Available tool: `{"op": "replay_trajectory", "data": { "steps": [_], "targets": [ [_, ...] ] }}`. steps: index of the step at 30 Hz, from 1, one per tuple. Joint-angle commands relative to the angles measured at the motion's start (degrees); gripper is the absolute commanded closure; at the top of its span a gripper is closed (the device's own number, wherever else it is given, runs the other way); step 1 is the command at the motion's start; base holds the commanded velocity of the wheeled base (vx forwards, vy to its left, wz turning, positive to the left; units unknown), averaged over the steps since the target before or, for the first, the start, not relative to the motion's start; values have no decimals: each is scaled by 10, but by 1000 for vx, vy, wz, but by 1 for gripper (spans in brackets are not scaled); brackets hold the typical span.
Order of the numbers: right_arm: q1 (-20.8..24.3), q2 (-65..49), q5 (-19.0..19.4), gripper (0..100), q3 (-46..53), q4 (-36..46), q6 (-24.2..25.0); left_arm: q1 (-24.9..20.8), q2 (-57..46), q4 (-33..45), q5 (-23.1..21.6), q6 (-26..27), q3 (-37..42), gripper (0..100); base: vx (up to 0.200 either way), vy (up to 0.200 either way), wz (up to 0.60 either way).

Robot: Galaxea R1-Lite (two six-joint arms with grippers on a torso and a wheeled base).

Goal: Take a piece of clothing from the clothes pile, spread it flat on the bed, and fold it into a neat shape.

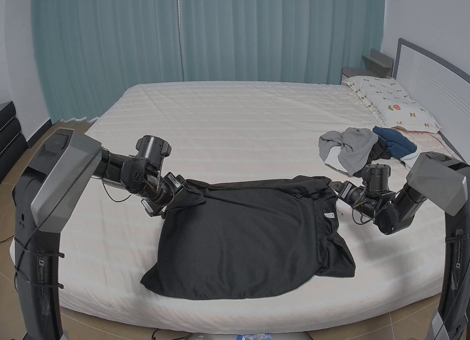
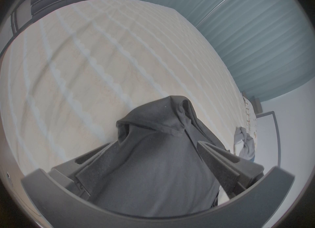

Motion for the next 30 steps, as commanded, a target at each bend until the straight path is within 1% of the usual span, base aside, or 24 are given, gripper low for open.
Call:
{"op": "replay_trajectory", "data": {
  "steps": [1, 2, 4, 7, 9, 11, 12, 13, 14, 15, 16, 18, 20, 21, 25, 30],
  "targets": [
    [-3, -103, 51, 0, 124, -37, 18, 3, -102, -20, -46, 0, 105, 0, 0, 0, 0],
    [-2, -114, 61, 0, 150, -45, 18, 3, -115, -26, -52, 2, 128, 0, 0, 0, 0],
    [1, -133, 69, 0, 197, -58, 18, 2, -142, -36, -58, 3, 176, 0, 0, 0, 0],
    [5, -145, 72, 0, 251, -78, 19, -2, -173, -64, -63, 0, 241, 0, 0, 0, 0],
    [5, -146, 73, 0, 268, -86, 19, -3, -180, -76, -63, -1, 261, 0, 0, 0, 0],
    [6, -144, 88, 0, 304, -117, 20, -4, -198, -113, -65, 2, 320, 0, 0, 0, 0],
    [6, -144, 92, 0, 308, -122, 20, -4, -199, -119, -65, 2, 327, 0, 0, 0, 0],
    [6, -140, 112, 0, 324, -142, 35, -4, -199, -149, -65, 2, 355, 0, 0, 0, 0],
    [6, -138, 120, 0, 330, -149, 43, -4, -199, -160, -65, 0, 363, 0, -200, 0, 0],
    [6, -134, 137, 0, 341, -165, 60, -4, -201, -186, -65, 0, 393, 0, -200, 0, 0],
    [6, -134, 138, 0, 342, -165, 60, -4, -202, -188, -65, 0, 396, 0, -200, 0, 0],
    [3, -137, 141, 0, 355, -170, 60, -4, -213, -219, -65, 0, 440, 0, -200, 0, 0],
    [2, -140, 144, 0, 357, -170, 60, -4, -213, -229, -65, 0, 451, 0, -200, 0, 0],
    [3, -140, 143, 0, 363, -171, 61, -4, -213, -251, -65, 1, 473, 0, -200, 0, 0],
    [7, -129, 142, 0, 364, -171, 60, -4, -211, -280, -65, 1, 499, 0, -200, 0, 0],
    [8, -114, 141, 0, 366, -172, 58, -4, -208, -296, -60, 2, 531, 0, 0, 0, 0]
  ]
}}
